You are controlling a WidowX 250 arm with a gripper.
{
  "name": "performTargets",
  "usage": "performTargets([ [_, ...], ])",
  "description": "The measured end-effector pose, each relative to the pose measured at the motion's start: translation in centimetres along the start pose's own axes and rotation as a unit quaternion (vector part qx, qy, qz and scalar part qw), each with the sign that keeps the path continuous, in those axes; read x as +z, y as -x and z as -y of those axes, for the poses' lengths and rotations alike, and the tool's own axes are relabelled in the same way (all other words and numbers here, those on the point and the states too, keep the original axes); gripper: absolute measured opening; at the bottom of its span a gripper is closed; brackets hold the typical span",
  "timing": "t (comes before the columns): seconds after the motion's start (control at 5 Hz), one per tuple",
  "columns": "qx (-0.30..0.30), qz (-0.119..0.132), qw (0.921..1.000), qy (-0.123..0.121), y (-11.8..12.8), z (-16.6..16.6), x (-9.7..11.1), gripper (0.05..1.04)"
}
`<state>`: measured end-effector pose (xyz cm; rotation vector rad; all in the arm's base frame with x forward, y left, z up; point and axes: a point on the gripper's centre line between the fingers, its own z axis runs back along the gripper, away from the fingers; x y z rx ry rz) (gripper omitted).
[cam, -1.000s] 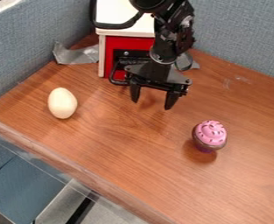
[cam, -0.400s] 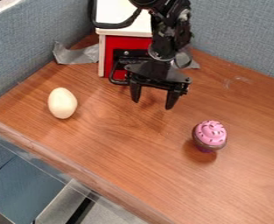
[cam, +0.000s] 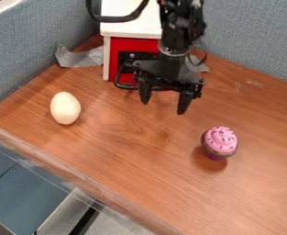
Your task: Close the drawer
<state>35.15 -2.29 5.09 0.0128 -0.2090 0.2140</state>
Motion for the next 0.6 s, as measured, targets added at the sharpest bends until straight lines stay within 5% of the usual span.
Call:
performTargets([
  [0.6, -0.086, -0.003, 0.9960, 0.027, 1.4, 0.0, 4.4, 1.000],
])
